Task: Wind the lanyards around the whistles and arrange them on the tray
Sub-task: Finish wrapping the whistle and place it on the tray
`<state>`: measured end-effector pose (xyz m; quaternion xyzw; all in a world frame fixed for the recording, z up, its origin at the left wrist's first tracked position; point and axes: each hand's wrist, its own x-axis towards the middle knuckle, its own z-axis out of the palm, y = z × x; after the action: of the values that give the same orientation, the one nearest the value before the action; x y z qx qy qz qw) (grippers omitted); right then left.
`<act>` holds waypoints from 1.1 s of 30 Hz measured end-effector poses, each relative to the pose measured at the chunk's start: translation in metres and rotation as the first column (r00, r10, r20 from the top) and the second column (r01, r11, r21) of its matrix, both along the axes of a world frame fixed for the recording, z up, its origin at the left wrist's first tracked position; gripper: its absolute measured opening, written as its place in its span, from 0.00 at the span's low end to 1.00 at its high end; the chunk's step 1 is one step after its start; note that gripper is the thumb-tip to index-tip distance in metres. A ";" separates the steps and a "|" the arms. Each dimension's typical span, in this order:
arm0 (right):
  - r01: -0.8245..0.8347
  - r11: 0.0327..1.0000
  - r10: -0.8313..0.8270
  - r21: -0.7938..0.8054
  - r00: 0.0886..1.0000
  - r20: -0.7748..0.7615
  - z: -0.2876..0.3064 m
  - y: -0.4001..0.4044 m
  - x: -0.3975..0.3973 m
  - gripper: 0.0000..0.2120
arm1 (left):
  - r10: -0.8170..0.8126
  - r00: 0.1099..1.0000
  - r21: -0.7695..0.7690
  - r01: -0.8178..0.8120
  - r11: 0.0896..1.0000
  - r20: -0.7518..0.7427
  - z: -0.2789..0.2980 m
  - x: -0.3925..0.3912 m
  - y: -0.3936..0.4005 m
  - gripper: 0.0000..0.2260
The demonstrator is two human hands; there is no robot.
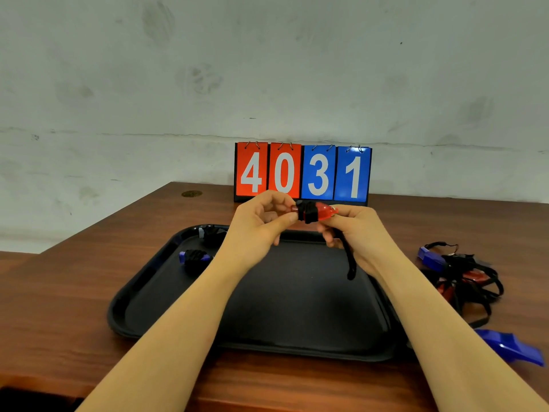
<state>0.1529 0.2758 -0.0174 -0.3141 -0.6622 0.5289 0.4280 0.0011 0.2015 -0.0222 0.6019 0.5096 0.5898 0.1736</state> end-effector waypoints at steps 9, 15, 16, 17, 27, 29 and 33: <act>-0.148 0.958 0.104 0.247 0.978 0.181 -0.006 -0.003 -0.004 0.09 | 0.253 0.967 -0.022 -0.252 0.967 0.033 -0.003 -0.004 0.010 0.04; -0.163 0.943 0.102 0.290 0.971 0.214 -0.003 -0.006 -0.003 0.09 | 0.356 0.934 -0.018 -0.357 0.934 -0.037 -0.007 -0.009 0.014 0.05; -0.162 0.942 0.102 0.294 0.973 0.208 -0.003 -0.007 -0.003 0.08 | 0.375 0.925 -0.022 -0.377 0.926 -0.053 -0.007 -0.010 0.015 0.05; -0.159 0.939 0.098 0.303 0.973 0.208 -0.003 -0.007 -0.003 0.08 | 0.390 0.918 -0.023 -0.393 0.919 -0.070 -0.008 -0.011 0.015 0.05; -0.017 0.535 -0.366 0.845 0.896 0.250 -0.014 -0.003 -0.007 0.09 | 0.330 0.915 0.003 -0.339 0.941 -0.231 -0.010 -0.011 0.016 0.06; 0.004 0.545 -0.380 0.838 0.893 0.243 -0.015 -0.003 -0.007 0.10 | 0.304 0.922 0.005 -0.312 0.950 -0.239 -0.010 -0.011 0.015 0.06; 0.082 0.580 -0.393 0.810 0.900 0.191 -0.015 0.000 -0.007 0.10 | 0.238 0.932 -0.003 -0.248 0.969 -0.275 -0.009 -0.007 0.011 0.06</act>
<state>0.1455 0.2755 -0.0324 -0.2707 -0.8414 0.0567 0.4643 -0.0060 0.2124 -0.0313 0.6062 0.6101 0.5088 0.0388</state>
